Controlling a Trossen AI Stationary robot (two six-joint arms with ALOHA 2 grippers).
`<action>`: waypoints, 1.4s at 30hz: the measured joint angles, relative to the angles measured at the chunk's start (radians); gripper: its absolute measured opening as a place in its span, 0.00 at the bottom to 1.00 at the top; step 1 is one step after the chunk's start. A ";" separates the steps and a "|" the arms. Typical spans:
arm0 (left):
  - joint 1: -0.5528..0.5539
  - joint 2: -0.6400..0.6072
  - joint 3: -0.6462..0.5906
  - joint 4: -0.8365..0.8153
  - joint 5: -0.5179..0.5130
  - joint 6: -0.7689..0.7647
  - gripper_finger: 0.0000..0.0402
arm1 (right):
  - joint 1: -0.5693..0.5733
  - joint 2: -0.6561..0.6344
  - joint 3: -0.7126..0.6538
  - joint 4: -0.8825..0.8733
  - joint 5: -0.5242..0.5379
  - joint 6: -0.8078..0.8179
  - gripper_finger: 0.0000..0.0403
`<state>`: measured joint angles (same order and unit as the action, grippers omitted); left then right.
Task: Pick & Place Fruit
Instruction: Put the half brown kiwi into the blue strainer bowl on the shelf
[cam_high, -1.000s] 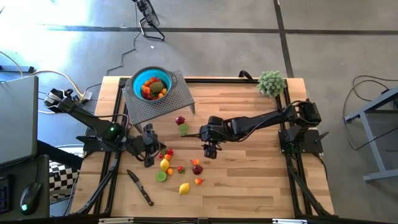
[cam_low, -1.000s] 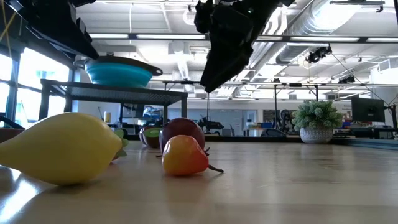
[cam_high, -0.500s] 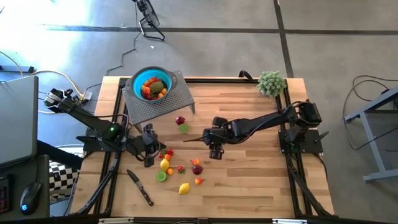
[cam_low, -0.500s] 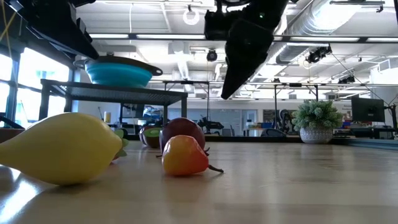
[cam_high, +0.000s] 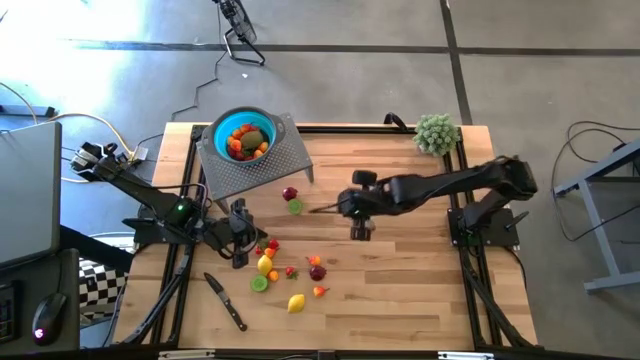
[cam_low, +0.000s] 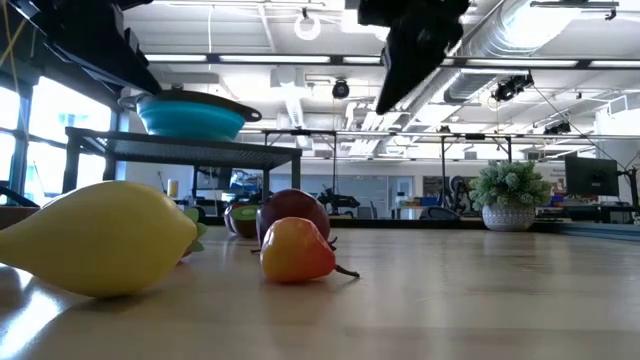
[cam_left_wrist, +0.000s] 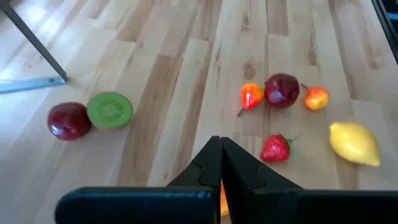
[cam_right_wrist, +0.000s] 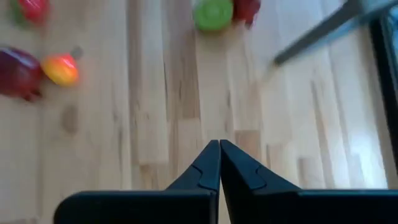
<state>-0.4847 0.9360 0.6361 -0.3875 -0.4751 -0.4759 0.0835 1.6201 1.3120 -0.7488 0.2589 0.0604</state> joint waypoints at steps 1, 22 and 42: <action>0.000 0.000 0.000 0.004 -0.007 0.000 0.00 | -0.005 -0.029 -0.020 0.031 -0.029 -0.014 0.01; 0.000 0.000 0.000 0.042 -0.036 0.000 0.00 | -0.113 -0.545 -0.868 1.290 -0.222 -0.094 0.01; -0.026 0.061 0.014 0.004 0.097 -0.503 0.00 | -0.165 -0.549 -1.039 1.751 -0.265 -0.144 0.01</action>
<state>-0.5106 0.9972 0.6500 -0.3832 -0.3779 -0.9787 -0.0814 1.0706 0.2733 1.0024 -0.0066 -0.0831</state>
